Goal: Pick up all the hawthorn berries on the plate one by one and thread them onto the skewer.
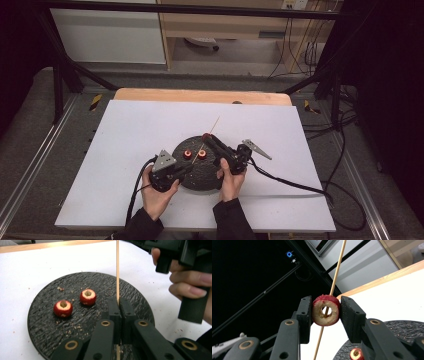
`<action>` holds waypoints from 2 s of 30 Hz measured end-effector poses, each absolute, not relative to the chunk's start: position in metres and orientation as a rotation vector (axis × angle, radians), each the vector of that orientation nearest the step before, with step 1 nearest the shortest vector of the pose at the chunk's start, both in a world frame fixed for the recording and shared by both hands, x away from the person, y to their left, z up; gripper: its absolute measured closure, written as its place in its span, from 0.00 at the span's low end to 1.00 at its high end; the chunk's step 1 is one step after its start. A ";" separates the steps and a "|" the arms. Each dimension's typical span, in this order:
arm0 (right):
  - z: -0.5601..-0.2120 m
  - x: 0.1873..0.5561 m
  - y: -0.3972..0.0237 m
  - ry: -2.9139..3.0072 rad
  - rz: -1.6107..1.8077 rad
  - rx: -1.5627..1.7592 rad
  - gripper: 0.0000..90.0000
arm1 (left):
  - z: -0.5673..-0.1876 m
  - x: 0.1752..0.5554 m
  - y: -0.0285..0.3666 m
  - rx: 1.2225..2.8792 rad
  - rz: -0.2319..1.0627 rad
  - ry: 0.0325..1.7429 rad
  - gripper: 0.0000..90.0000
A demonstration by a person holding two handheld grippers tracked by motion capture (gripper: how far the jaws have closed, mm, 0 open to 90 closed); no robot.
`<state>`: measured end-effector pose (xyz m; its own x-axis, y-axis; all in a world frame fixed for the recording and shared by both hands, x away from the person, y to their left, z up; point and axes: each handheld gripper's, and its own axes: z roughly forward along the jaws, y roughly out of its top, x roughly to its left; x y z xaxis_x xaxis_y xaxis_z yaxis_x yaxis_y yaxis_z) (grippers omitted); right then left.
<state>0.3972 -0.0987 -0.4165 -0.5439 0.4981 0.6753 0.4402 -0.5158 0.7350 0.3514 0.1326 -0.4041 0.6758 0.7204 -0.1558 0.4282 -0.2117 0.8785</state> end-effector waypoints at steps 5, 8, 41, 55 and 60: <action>-0.417 0.395 -0.099 1.546 2.254 1.466 0.70 | -0.399 0.357 0.129 1.852 0.350 0.896 0.98; -0.417 0.393 -0.098 1.554 2.249 1.462 0.70 | -0.397 0.360 0.126 1.857 0.353 0.891 0.98; -0.427 0.386 -0.094 1.704 2.175 1.468 0.69 | -0.397 0.374 0.121 1.868 0.315 0.871 0.98; -0.416 0.387 -0.106 1.897 1.977 1.375 0.36 | -0.405 0.365 0.154 1.901 0.325 0.898 0.98; -0.418 0.388 -0.112 2.035 1.823 1.330 0.19 | -0.411 0.359 0.173 1.920 0.325 0.915 0.98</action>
